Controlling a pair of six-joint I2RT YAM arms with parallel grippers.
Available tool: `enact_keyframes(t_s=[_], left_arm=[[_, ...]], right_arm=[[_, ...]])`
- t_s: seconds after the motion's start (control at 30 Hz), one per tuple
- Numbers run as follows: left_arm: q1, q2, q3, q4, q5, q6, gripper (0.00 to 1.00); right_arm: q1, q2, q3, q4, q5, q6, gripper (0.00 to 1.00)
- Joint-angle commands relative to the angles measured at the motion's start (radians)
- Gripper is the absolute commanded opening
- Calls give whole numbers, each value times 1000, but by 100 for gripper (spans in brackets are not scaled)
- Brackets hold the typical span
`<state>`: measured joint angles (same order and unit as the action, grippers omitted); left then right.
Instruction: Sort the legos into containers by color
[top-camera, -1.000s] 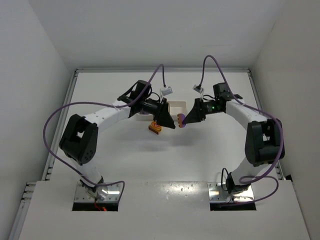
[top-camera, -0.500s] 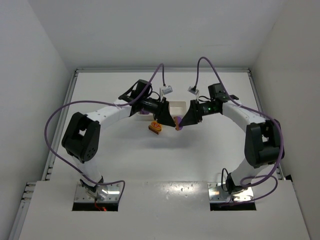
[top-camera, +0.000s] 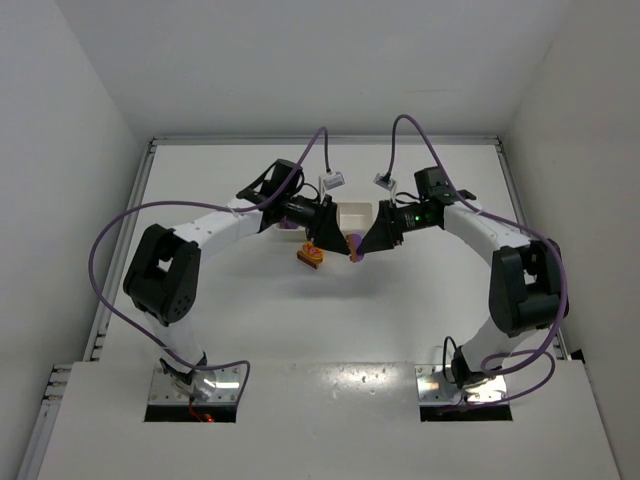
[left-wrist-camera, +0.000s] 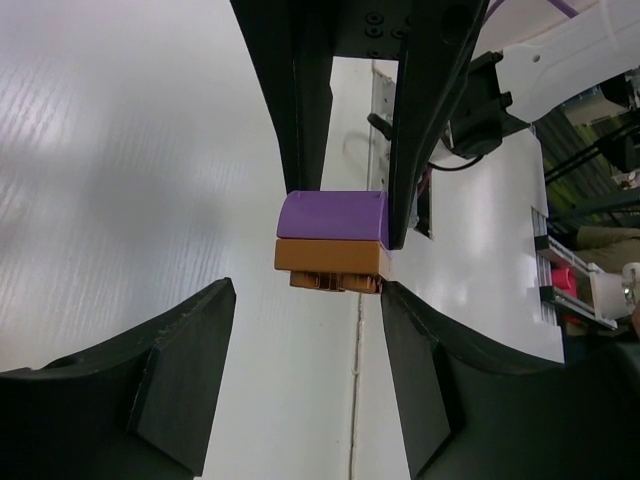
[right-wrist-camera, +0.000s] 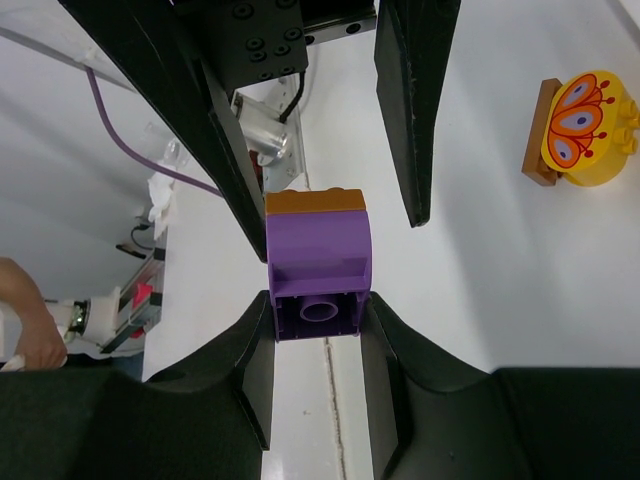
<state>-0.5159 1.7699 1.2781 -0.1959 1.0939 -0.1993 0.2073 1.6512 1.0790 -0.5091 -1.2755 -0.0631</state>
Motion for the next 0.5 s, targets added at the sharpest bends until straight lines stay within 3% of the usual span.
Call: enact_keyframes(t_s=[0.0,0.33,0.47], left_arm=[[5,-18,24,47,37,14,66],[5,-27,6,47,98,23,66],[5,-27,6,47,107,23,57]], right_arm=[[23,-7,7,7,-15,-43,0],[14,2,7,-2,-15,-43,0],[14,2,7,-2,-15,-43,0]])
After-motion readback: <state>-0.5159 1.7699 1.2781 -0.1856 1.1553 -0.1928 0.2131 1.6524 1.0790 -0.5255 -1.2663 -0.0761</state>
